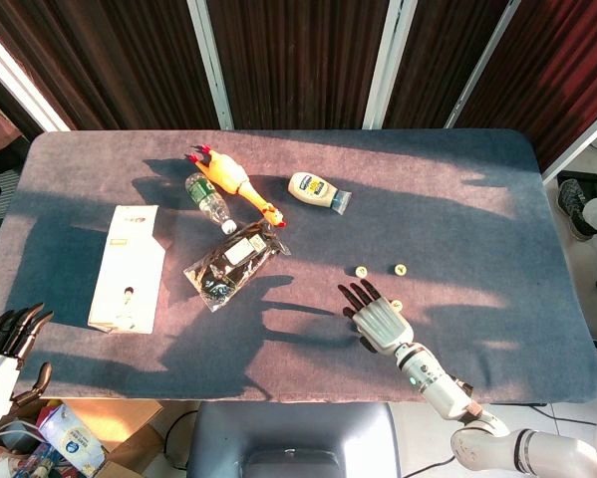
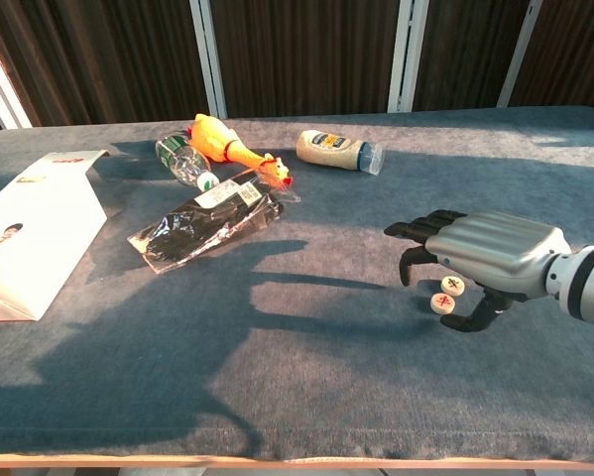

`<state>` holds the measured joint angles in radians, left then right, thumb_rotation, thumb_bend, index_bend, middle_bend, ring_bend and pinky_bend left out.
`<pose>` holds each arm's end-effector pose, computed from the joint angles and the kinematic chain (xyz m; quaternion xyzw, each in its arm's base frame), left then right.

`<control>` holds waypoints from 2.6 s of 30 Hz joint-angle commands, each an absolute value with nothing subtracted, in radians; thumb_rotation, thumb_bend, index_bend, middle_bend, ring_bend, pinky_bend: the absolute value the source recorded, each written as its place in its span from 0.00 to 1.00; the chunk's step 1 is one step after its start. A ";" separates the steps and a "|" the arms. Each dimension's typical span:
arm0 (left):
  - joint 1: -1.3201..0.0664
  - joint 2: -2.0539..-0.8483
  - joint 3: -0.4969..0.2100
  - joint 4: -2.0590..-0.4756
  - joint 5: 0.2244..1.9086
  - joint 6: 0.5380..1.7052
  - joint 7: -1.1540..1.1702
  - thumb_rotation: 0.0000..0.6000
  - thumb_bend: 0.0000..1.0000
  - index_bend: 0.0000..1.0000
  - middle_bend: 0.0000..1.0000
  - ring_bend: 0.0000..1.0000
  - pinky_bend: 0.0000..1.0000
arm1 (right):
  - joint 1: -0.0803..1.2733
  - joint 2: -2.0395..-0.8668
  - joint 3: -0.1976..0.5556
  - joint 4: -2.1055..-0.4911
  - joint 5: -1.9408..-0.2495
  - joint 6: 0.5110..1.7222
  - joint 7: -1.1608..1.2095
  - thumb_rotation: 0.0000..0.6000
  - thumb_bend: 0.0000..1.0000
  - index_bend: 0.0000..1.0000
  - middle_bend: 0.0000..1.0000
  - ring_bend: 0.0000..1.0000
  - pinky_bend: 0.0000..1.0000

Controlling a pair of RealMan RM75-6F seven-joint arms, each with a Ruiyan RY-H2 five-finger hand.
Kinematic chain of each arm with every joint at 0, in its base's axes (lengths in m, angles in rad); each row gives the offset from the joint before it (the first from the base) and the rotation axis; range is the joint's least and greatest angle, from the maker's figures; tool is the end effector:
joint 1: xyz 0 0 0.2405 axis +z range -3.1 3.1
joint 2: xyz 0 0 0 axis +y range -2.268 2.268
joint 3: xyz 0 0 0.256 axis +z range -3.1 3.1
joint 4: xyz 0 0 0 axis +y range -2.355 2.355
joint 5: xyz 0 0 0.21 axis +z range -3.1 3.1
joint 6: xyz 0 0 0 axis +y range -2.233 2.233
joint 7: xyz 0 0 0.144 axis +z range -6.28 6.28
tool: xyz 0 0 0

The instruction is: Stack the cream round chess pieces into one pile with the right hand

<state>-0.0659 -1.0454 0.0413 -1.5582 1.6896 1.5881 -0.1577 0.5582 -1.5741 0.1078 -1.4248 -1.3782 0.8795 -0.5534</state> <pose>-0.3065 0.1548 0.1770 -0.6379 -0.3658 -0.4246 0.5283 -0.1972 -0.2883 -0.0426 0.8340 -0.2589 0.2658 0.4083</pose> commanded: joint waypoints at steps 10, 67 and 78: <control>-0.065 -1.044 0.040 -1.556 1.689 1.592 -0.165 1.00 0.54 0.00 0.00 0.00 0.03 | 0.573 -1.586 0.084 -1.390 -1.357 0.900 -0.549 1.00 0.45 0.52 0.00 0.00 0.00; -0.066 -1.047 0.039 -1.562 1.686 1.587 -0.152 1.00 0.54 0.00 0.00 0.00 0.03 | 0.597 -1.574 0.070 -1.375 -1.254 0.962 -0.555 1.00 0.50 0.49 0.01 0.00 0.00; -0.066 -1.046 0.037 -1.559 1.683 1.588 -0.158 1.00 0.54 0.00 0.00 0.00 0.03 | 0.576 -1.541 0.062 -1.400 -1.267 1.010 -0.540 1.00 0.50 0.44 0.01 0.00 0.00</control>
<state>-0.0657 -1.0463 0.0370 -1.5595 1.6830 1.5881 -0.1577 0.5816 -1.5471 0.0642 -1.3964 -1.2625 1.0025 -0.5451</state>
